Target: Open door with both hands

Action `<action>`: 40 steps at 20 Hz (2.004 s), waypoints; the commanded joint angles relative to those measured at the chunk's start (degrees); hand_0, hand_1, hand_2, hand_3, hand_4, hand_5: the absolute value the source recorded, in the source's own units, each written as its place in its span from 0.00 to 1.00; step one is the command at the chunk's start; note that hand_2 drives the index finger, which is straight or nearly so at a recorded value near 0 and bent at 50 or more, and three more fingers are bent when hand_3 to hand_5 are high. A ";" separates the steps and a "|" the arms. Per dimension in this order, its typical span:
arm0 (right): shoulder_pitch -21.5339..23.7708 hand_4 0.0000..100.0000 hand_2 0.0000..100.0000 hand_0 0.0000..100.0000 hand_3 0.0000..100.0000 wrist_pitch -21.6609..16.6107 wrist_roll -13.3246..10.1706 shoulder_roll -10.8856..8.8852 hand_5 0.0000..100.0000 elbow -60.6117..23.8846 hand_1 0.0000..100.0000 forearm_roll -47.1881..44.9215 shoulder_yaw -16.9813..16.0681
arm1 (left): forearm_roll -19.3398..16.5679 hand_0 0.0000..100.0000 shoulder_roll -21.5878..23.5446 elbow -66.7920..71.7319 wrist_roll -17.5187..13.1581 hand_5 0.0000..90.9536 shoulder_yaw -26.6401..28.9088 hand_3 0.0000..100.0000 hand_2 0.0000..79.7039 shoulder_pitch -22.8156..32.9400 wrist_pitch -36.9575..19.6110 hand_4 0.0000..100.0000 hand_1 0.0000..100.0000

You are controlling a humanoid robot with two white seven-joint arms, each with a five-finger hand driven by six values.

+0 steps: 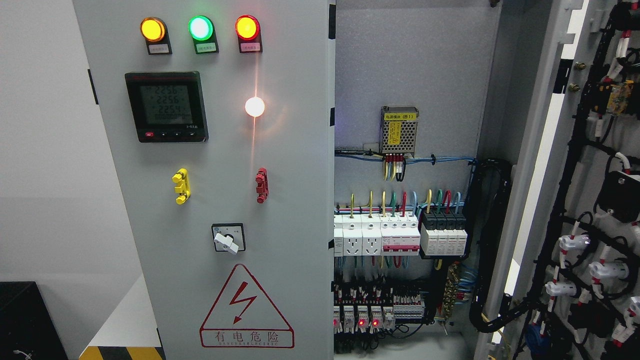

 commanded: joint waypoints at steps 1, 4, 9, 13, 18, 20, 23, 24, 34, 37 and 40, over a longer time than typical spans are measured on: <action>-6.07 0.00 0.00 0.19 0.00 0.29 -0.04 -0.85 0.00 -5.61 0.00 -1.32 2.29 | -0.03 0.00 -0.14 0.60 0.29 0.00 0.06 0.00 0.00 -0.19 0.03 0.00 0.00; -8.71 0.00 0.00 0.19 0.00 0.73 -0.04 -0.76 0.00 -4.91 0.00 -1.32 2.73 | 0.24 0.00 0.12 0.25 -0.15 0.00 0.06 0.00 0.00 -0.19 -0.06 0.00 0.00; -13.90 0.00 0.00 0.19 0.00 2.04 -0.12 -0.59 0.00 -4.38 0.00 -1.58 2.12 | 0.24 0.00 0.04 0.25 -0.59 0.00 -0.02 0.00 0.00 -0.19 -0.06 0.00 0.00; -18.03 0.00 0.00 0.19 0.00 7.22 -0.12 0.55 0.00 -4.37 0.00 -1.84 2.55 | 0.33 0.00 -0.05 0.16 -0.59 0.00 -0.02 0.00 0.00 -0.19 -0.06 0.00 0.00; -22.86 0.00 0.00 0.19 0.00 15.65 -0.12 2.22 0.00 -4.38 0.00 -1.93 4.31 | 0.06 0.00 -0.14 0.25 0.03 0.00 -0.29 0.00 0.00 -0.19 -0.06 0.00 0.00; -25.50 0.00 0.00 0.19 0.00 18.03 -0.21 2.84 0.00 -4.20 0.00 -1.93 4.40 | 0.06 0.00 -0.14 0.25 0.11 0.00 -0.29 0.00 0.00 -0.11 -0.06 0.00 0.00; -30.24 0.00 0.00 0.19 0.00 23.12 -0.12 3.37 0.00 -3.76 0.00 -2.63 4.05 | -0.11 0.00 -0.14 0.34 0.20 0.00 -0.29 0.00 0.00 -0.11 -0.06 0.00 0.00; -31.91 0.00 0.00 0.19 0.00 24.53 -0.12 3.37 0.00 -3.06 0.00 -4.20 3.87 | -0.11 0.00 -0.14 0.34 0.20 0.00 -0.38 0.00 0.00 -0.02 -0.06 0.00 0.00; -41.58 0.00 0.00 0.19 0.00 31.66 -0.21 3.37 0.00 2.57 0.00 -10.02 1.42 | -0.82 0.00 -0.67 0.34 2.31 0.00 -0.29 0.00 0.00 0.07 -0.06 0.00 0.00; -44.66 0.00 0.00 0.19 0.00 32.81 -0.21 3.46 0.00 3.36 0.00 -10.11 1.06 | -0.73 0.00 -0.67 0.34 2.05 0.00 -0.29 0.00 0.00 -0.02 -0.06 0.00 0.00; -48.00 0.00 0.00 0.19 0.00 34.73 -0.21 3.63 0.00 4.94 0.00 -10.11 0.88 | -0.73 0.00 -0.67 0.25 2.05 0.00 -0.29 0.00 0.00 -0.02 -0.06 0.00 0.00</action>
